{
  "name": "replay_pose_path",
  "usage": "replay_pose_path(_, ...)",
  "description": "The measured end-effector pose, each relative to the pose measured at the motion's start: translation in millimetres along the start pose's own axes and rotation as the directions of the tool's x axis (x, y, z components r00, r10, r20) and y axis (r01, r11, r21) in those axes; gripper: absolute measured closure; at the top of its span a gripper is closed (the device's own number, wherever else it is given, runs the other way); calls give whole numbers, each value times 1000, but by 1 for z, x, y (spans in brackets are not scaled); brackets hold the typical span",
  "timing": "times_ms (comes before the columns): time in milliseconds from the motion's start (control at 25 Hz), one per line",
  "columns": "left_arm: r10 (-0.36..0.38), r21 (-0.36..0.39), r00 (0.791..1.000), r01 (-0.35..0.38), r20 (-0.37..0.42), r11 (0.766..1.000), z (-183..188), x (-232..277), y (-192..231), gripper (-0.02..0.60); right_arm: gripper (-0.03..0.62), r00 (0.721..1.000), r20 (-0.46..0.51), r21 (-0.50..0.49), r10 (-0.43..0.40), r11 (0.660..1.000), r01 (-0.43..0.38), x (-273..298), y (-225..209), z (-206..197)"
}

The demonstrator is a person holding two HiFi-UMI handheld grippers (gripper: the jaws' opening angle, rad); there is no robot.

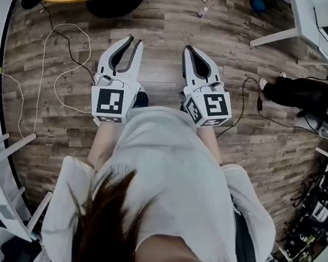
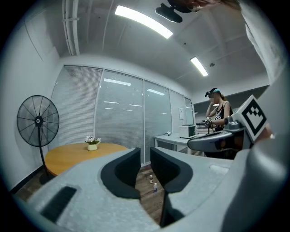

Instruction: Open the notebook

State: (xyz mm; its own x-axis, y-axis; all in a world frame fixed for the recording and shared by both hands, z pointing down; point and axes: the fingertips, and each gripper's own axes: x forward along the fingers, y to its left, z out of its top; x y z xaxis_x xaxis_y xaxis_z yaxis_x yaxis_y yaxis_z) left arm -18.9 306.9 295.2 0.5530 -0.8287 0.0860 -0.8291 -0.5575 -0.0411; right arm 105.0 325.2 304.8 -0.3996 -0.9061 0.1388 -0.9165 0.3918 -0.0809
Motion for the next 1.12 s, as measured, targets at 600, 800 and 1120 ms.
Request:
replay_pose_path(600, -136, -3, 990, 136, -37, 991, -22, 46, 40, 500, 591, 992, -13, 23, -129, 991, 129, 47, -3, -11)
replay_pose_path(800, -130, 0, 991, 130, -27, 992, -15, 57, 37, 500, 591, 995, -3, 39, -100, 994, 100, 59, -12, -6)
replay_pose_path(1120, -76, -26, 997, 75, -33, 997, -10, 98, 43, 500, 591, 998, -1, 62, -56, 997, 56, 91, -49, 0)
